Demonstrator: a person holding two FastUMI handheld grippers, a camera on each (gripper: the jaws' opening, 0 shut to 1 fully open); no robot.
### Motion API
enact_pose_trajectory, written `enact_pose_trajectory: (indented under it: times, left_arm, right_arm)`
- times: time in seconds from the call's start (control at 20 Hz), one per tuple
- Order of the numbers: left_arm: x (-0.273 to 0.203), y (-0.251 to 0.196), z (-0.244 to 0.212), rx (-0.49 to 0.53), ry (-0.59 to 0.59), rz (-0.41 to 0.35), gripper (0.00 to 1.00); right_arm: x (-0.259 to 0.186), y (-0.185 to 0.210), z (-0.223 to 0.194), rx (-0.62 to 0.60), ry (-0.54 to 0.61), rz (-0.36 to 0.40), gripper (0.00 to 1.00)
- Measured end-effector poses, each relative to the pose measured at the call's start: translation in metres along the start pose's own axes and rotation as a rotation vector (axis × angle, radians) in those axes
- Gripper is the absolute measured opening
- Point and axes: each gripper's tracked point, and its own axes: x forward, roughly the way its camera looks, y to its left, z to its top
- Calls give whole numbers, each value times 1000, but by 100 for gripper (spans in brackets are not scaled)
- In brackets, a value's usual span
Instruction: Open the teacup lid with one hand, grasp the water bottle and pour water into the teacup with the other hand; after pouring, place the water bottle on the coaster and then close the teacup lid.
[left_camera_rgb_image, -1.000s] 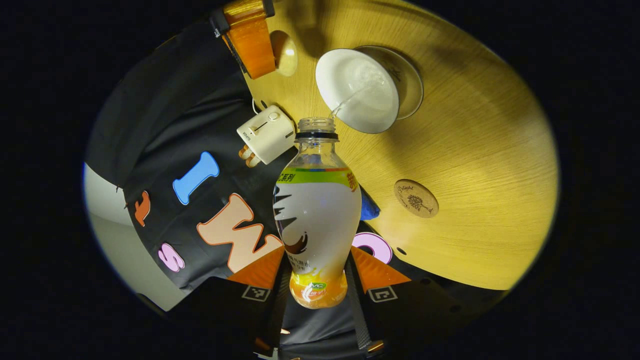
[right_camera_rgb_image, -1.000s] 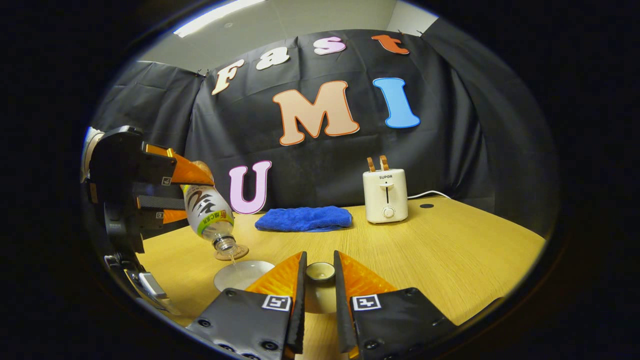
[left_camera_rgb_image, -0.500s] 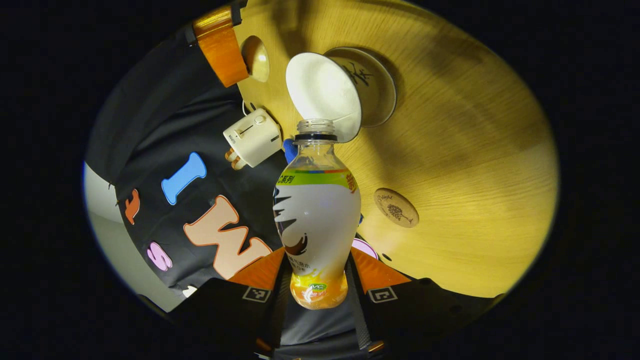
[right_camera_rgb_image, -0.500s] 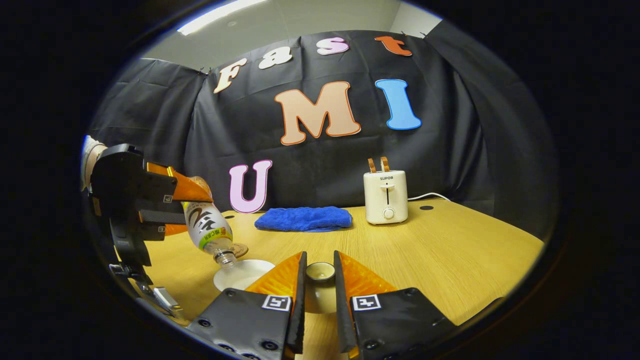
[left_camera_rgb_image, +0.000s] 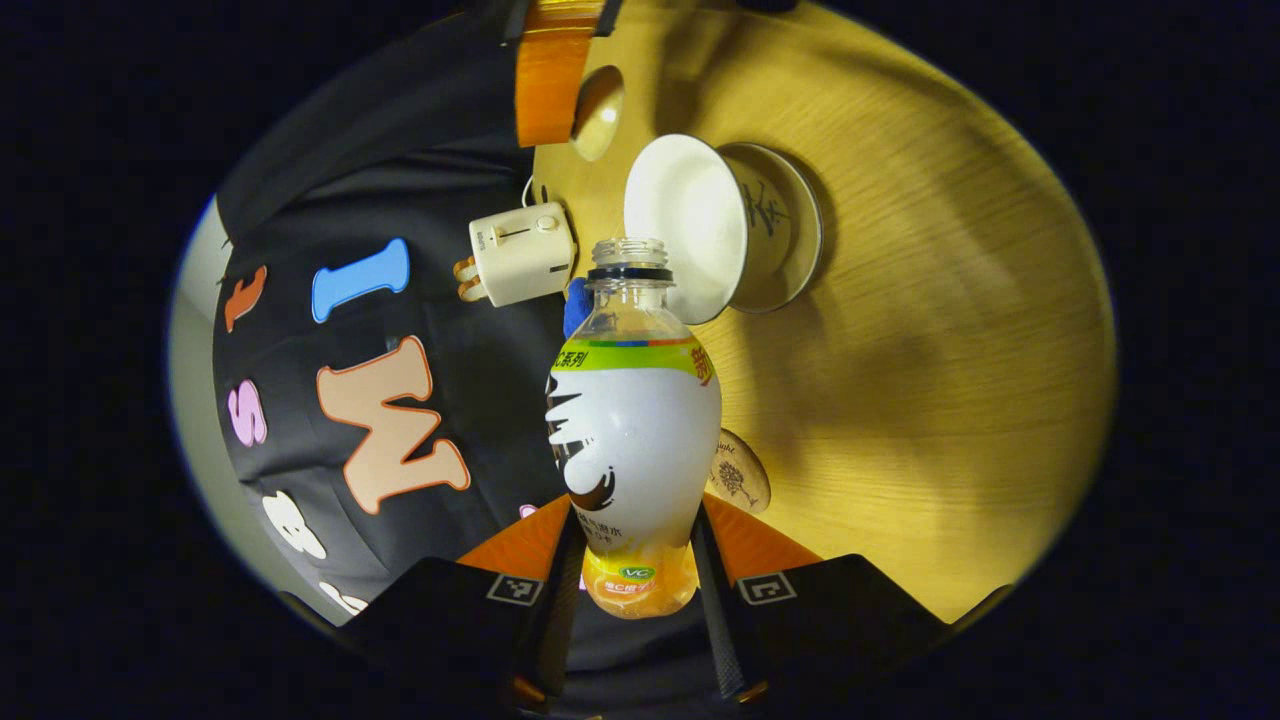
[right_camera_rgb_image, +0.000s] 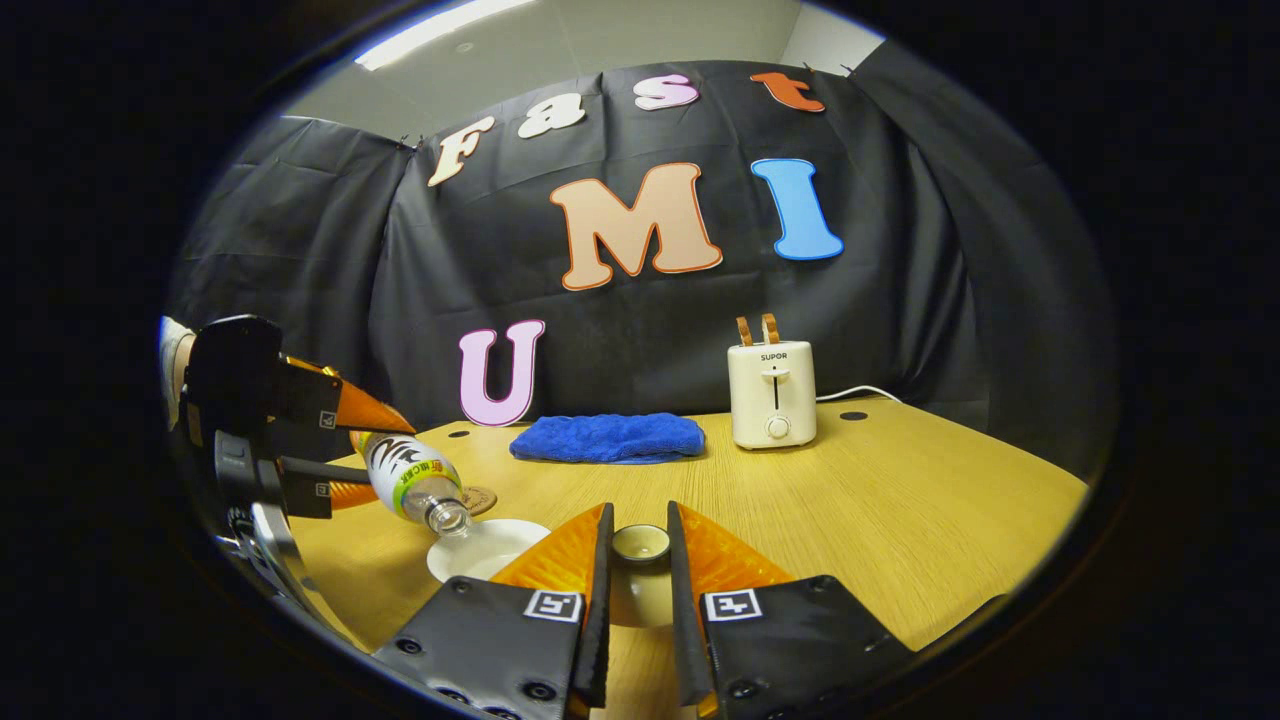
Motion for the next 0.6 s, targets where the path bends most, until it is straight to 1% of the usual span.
enact_pose_trajectory:
  times: [0.1, 0.15, 0.25, 0.3, 0.4, 0.45, 0.5, 0.6]
  left_arm:
    - [-5, -2, 1, -64, -20, 4, 55]
    - [-7, -3, 0, -110, -25, 5, 55]
    - [-12, -5, -3, -275, -50, 15, 55]
    - [-15, -2, -2, -324, -59, 22, 55]
    - [-16, -2, -5, -426, -72, 40, 54]
    - [-16, -1, -5, -474, -79, 45, 55]
    - [-17, -3, -3, -540, -93, 46, 55]
    - [-18, -9, 1, -620, -124, 39, 55]
  right_arm:
    - [1, 0, 0, -3, 0, -1, 30]
    - [1, 0, 0, -3, -1, -2, 33]
    - [0, 0, 0, -3, -2, -2, 33]
    - [0, 0, 0, -3, -1, -3, 30]
    - [0, 0, 0, -4, -1, -4, 32]
    - [0, 0, 1, -6, -1, -4, 30]
    - [0, 0, 0, -10, -2, -5, 30]
    - [0, 1, 1, -16, -3, -6, 30]
